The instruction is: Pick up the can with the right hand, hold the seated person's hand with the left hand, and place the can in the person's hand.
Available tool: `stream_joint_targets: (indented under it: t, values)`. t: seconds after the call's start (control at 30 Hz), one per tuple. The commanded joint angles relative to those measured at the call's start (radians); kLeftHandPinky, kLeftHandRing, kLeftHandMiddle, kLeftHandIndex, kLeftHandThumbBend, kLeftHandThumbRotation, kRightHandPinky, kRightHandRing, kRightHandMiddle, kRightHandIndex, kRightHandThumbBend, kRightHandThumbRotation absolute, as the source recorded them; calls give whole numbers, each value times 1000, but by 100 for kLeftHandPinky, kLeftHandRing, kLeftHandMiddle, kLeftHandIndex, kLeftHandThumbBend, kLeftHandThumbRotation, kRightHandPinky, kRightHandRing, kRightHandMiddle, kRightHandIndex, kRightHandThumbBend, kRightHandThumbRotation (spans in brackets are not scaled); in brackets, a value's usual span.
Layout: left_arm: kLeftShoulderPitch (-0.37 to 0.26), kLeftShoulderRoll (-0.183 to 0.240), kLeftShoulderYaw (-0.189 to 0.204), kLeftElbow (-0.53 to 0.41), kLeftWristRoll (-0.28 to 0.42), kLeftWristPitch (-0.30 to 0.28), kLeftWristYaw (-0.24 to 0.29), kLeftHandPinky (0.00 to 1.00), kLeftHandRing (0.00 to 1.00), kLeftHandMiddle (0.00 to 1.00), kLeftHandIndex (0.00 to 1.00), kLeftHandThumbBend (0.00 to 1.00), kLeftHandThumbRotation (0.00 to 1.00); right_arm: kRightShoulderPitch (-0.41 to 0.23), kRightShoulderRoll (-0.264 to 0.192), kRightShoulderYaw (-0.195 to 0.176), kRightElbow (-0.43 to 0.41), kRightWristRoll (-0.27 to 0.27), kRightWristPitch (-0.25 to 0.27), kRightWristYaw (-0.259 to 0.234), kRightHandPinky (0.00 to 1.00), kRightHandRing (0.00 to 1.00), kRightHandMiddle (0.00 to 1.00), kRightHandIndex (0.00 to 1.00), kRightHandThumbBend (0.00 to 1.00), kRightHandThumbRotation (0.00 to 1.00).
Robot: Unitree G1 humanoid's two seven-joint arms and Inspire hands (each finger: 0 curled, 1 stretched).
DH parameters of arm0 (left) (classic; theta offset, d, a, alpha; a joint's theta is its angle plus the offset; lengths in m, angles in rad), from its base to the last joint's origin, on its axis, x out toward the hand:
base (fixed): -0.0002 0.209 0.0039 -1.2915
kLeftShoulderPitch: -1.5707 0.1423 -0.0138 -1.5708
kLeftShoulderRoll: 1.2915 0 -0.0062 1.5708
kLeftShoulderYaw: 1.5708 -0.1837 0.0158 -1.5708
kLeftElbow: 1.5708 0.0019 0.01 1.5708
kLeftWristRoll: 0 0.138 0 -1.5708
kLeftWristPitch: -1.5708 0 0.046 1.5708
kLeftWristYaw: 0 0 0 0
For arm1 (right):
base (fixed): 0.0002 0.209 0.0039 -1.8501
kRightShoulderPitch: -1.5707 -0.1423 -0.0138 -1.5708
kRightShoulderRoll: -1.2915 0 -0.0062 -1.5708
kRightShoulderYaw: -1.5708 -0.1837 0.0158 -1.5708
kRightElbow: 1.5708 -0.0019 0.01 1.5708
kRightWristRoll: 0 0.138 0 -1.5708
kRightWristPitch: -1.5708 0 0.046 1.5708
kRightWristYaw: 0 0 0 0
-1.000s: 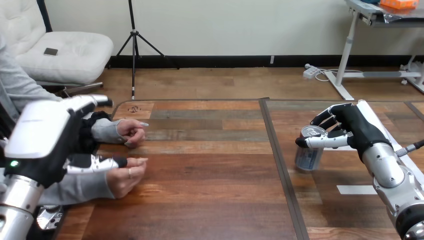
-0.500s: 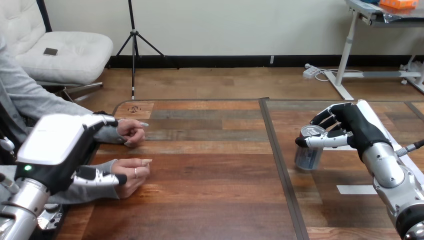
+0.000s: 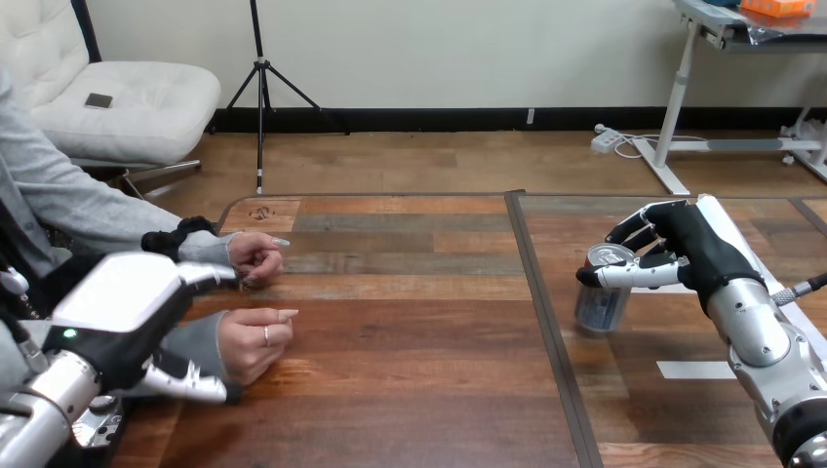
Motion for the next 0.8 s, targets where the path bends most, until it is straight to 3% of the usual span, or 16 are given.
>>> stream_joint_targets:
  t: [0.0, 0.3, 0.53, 0.77]
  values:
    - [-85, 45, -19, 0, -41, -9, -53, 75, 81, 84, 83, 100, 36, -43, -33, -14, -58, 14, -35, -6, 35, 38, 43, 46, 76, 0]
    - [-92, 61, -50, 2, -27, 11, -67, 73, 78, 81, 80, 100, 30, -37, -37, -16, -58, 13, -52, -14, 35, 38, 43, 45, 77, 0]
    - [-94, 69, -63, -9, -35, 35, -119, 73, 79, 81, 80, 100, 25, -37, -40, -14, -58, 11, -49, -15, 35, 39, 42, 45, 77, 0]
    - [-99, 78, -79, -11, -13, 49, -118, 73, 78, 80, 79, 100, 25, -35, -40, -17, -59, 14, -48, -13, 35, 39, 43, 45, 77, 0]
